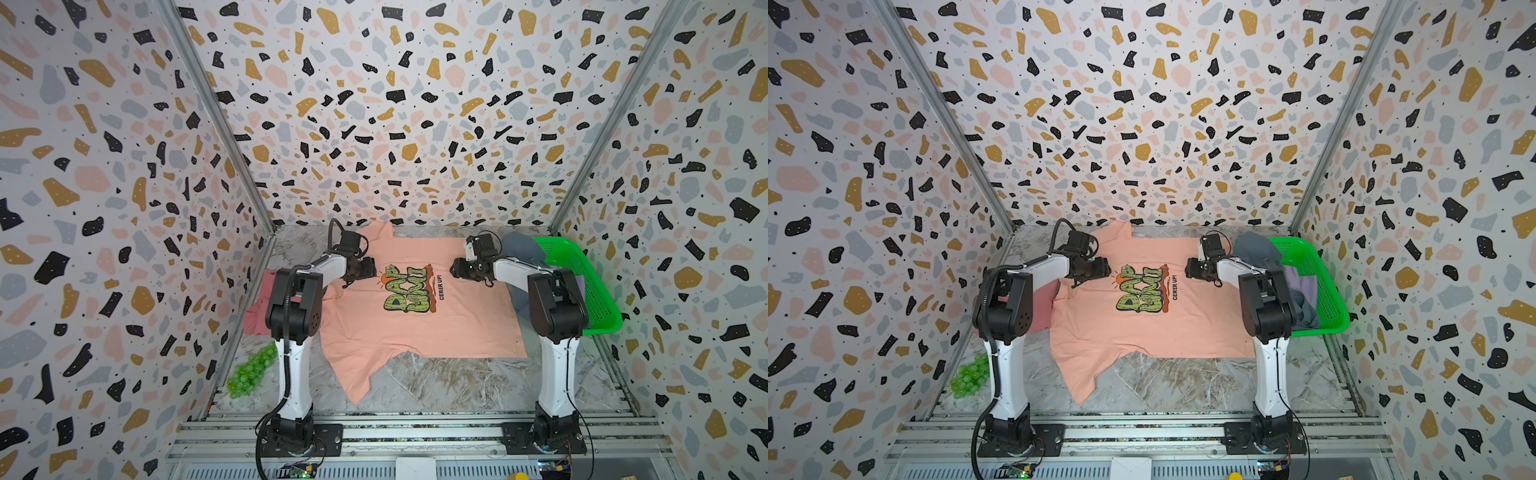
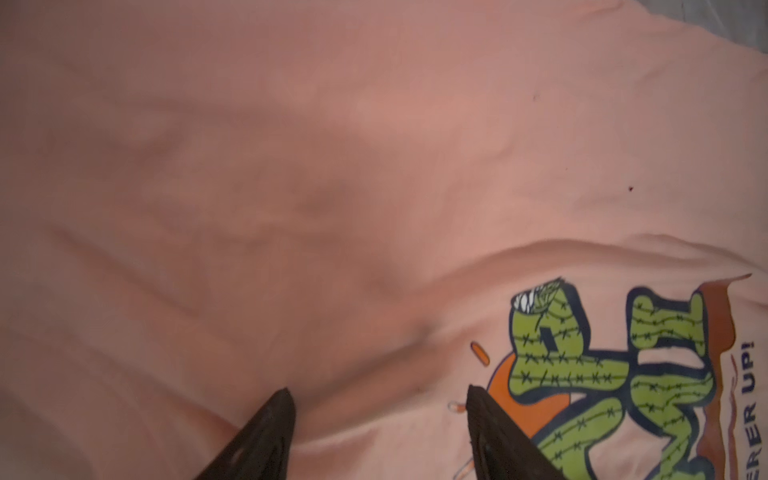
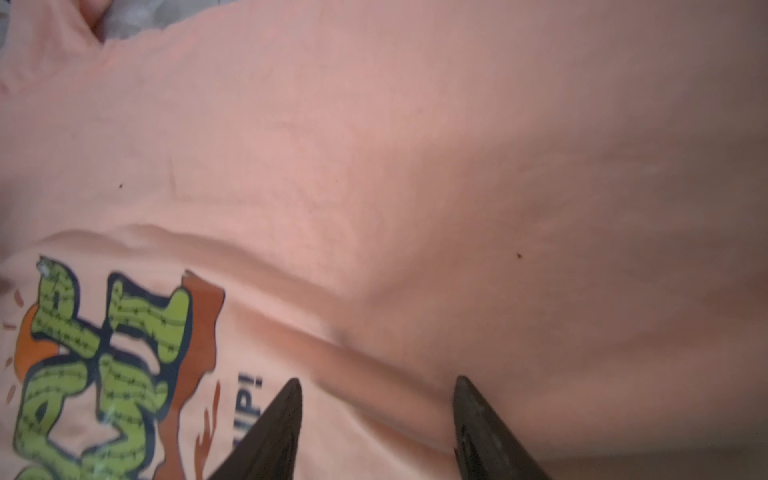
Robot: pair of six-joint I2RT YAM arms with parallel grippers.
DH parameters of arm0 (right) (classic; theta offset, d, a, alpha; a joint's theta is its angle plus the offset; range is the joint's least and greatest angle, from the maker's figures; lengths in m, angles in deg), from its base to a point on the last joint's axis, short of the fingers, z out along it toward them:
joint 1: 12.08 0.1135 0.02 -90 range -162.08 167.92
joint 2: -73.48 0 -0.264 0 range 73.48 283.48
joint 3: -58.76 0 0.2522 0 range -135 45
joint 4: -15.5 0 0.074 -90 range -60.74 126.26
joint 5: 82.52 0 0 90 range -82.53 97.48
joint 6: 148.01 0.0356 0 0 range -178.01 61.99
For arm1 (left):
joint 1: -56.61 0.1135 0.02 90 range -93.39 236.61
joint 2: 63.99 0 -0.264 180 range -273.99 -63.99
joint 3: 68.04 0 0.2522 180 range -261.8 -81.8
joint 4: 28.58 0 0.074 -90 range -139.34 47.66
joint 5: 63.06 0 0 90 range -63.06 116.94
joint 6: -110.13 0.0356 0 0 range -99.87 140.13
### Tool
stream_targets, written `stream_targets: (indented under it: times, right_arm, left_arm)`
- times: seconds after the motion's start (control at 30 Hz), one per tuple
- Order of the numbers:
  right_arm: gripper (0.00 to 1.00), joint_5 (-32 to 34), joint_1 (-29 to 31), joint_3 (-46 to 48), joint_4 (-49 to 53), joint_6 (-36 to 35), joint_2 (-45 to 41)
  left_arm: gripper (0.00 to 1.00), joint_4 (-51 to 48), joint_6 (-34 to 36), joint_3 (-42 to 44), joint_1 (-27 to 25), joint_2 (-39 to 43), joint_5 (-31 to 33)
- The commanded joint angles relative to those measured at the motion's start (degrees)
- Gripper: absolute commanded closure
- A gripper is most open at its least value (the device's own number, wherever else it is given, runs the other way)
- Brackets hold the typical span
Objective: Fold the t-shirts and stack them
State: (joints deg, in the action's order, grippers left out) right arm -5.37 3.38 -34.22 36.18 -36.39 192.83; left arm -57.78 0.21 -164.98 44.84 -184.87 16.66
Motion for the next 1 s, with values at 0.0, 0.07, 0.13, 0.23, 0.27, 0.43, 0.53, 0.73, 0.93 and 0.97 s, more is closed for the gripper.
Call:
stream_targets:
  times: [0.0, 0.07, 0.13, 0.23, 0.27, 0.43, 0.53, 0.73, 0.93, 0.97]
  right_arm:
    - [0.42, -2.7, 0.9, 9.9, 3.2, 1.5, -6.1]
    - [0.42, -2.5, 1.4, 15.9, 1.6, 2.8, -10.5]
    - [0.42, -2.7, 1.7, 20.0, 0.4, 4.2, -14.7]
    - [0.42, -0.2, 1.8, 21.5, 0.9, 5.0, -19.1]
    - [0.41, 1.0, 1.9, 20.4, 1.9, 4.9, -19.9]
    - [0.40, 7.6, 2.1, 11.7, 4.9, 3.5, -22.5]
    - [0.36, 12.6, 1.8, 8.2, 2.4, 3.8, -21.4]
    - [0.34, 16.9, 0.8, -1.1, 2.0, 5.1, -13.1]
    - [0.32, 19.1, -1.5, -9.8, 6.4, 5.3, -4.3]
    - [0.31, 19.0, -2.0, -10.6, 7.4, 5.7, -3.4]
  left_arm:
    - [0.34, -4.4, 2.2, 10.6, 0.5, 4.7, -0.3]
    - [0.35, -5.5, 2.8, 15.6, 0.5, 8.7, 0.4]
    - [0.36, -7.0, 2.0, 19.3, 0.5, 12.3, 1.4]
    - [0.35, -5.3, 0.7, 21.9, 0.5, 17.1, -1.0]
    - [0.35, -4.9, 0.7, 21.0, 0.5, 17.8, -1.5]
    - [0.35, -7.8, 2.4, 6.1, 0.8, 14.8, -0.8]
    - [0.35, -6.1, 2.0, -1.6, 1.1, 11.6, 0.7]
    - [0.36, -6.7, 2.7, -19.0, 1.5, -1.3, 7.4]
    - [0.36, -7.4, 0.8, -38.0, 1.5, -15.7, 8.7]
    - [0.36, -7.6, -0.4, -41.2, 1.5, -17.9, 9.0]
